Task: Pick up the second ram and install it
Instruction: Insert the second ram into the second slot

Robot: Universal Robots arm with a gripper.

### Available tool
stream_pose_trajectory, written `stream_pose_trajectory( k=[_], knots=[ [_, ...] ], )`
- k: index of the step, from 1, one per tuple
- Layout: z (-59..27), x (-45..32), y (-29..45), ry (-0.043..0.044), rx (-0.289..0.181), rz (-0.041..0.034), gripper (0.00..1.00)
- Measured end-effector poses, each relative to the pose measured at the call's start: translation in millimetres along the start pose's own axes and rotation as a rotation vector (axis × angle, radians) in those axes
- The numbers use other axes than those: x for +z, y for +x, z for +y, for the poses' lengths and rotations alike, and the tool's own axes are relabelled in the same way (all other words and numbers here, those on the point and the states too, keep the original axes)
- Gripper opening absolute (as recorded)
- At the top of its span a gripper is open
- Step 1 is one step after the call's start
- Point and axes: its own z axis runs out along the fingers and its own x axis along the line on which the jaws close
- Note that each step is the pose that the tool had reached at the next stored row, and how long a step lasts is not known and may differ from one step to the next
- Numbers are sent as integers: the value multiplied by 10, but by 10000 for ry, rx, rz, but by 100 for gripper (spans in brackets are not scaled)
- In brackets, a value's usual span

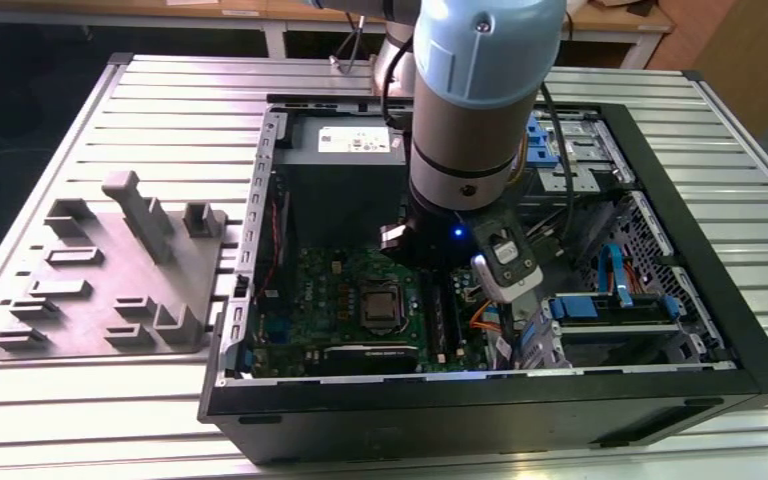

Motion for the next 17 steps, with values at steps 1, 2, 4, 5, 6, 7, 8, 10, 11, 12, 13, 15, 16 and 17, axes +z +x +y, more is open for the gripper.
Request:
stream_pose_trajectory(
  k=[1,2,4,5,6,7,8,10,11,12,13,15,16,17],
  knots=[
    [0,-1,0,-4,0,0,8],
    [1,-4,0,-7,1,-1,8],
    [1,-13,-1,-5,1,0,8],
    [2,-14,-1,-7,1,0,8],
    [2,-14,-1,-7,1,0,8],
    [2,-14,-1,-7,1,0,8],
    [1,-15,3,-6,1,-1,8],
    [1,-17,14,-3,1,-2,8],
    [0,-17,16,-4,0,-3,8],
    [-1,-17,16,-4,0,-2,8],
    [-3,-17,17,-4,0,-3,8],
    [-8,-17,10,-4,0,-1,8],
    [-8,-16,5,-5,4,0,8],
    [-8,-16,1,-5,7,1,8]
  ],
)
